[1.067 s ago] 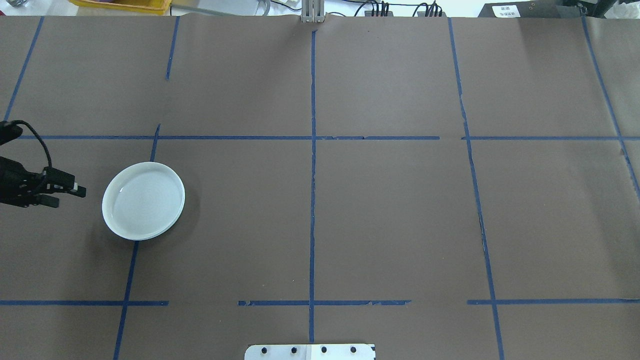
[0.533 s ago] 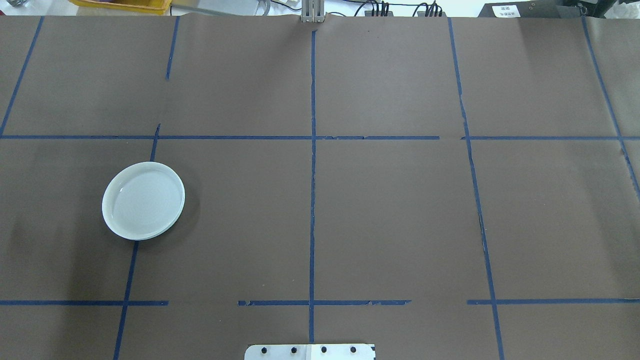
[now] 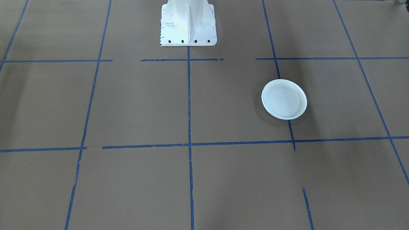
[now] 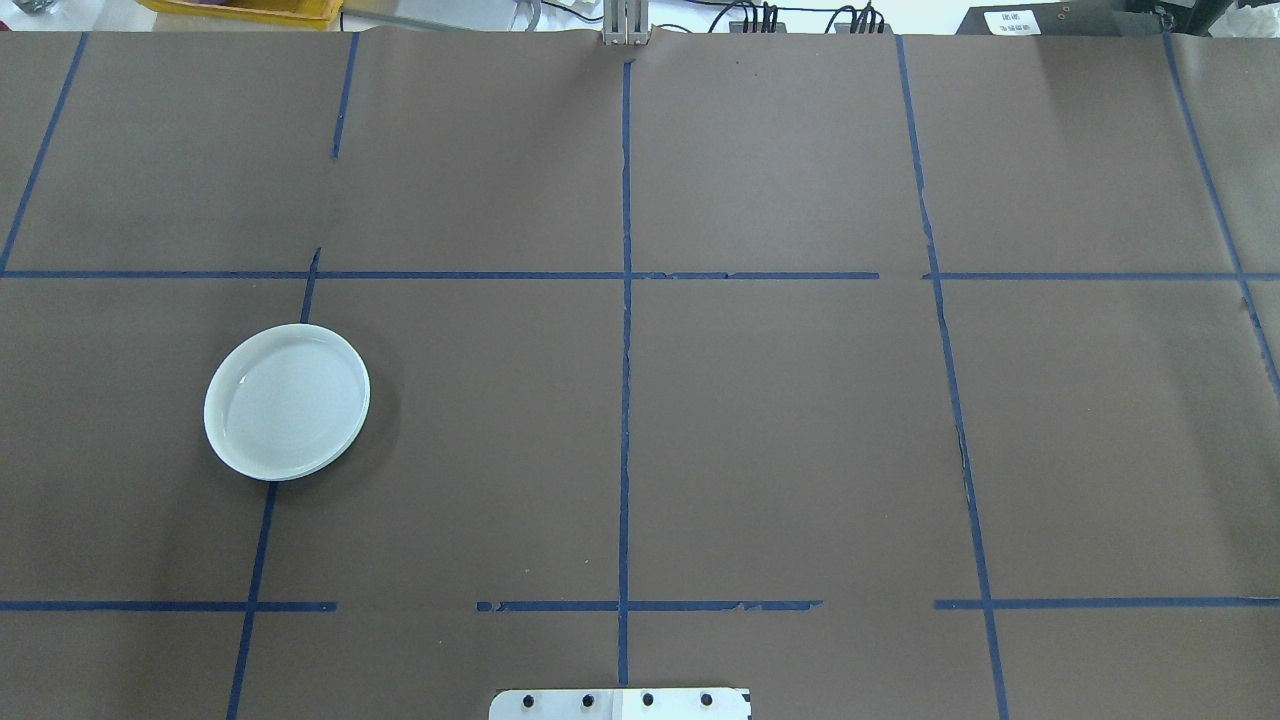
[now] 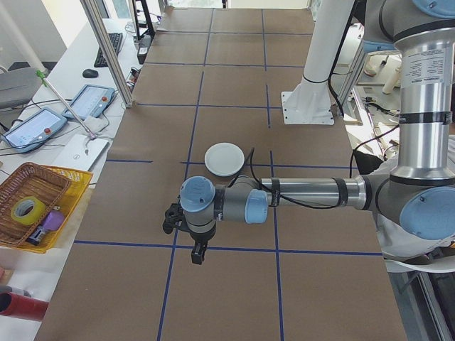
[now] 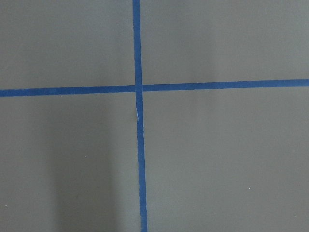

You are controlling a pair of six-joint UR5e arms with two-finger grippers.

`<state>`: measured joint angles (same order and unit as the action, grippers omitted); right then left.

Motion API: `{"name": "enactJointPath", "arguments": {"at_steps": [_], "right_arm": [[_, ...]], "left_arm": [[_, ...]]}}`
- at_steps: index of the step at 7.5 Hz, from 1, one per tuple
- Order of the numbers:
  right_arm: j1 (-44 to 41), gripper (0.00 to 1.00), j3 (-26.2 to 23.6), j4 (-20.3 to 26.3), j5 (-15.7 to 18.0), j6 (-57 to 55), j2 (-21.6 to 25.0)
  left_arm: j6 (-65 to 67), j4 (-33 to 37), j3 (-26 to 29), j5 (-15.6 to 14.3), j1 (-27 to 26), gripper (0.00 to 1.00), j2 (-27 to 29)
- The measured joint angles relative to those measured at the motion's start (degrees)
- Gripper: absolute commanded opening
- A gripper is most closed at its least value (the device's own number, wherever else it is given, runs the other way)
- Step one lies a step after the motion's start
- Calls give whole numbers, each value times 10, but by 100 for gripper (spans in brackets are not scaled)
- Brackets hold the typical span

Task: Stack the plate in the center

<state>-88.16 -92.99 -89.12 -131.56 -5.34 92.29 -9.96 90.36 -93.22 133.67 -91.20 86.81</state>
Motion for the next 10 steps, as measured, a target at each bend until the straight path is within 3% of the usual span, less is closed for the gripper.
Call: {"name": "enactJointPath", "arguments": {"at_steps": [2, 10], "right_arm": [[0, 100, 0, 0, 1, 0, 0], [0, 100, 0, 0, 0, 0, 0]], "left_arm": [[-8, -30, -1, 13, -10, 100, 9], [-9, -12, 3, 18, -10, 100, 15]]}}
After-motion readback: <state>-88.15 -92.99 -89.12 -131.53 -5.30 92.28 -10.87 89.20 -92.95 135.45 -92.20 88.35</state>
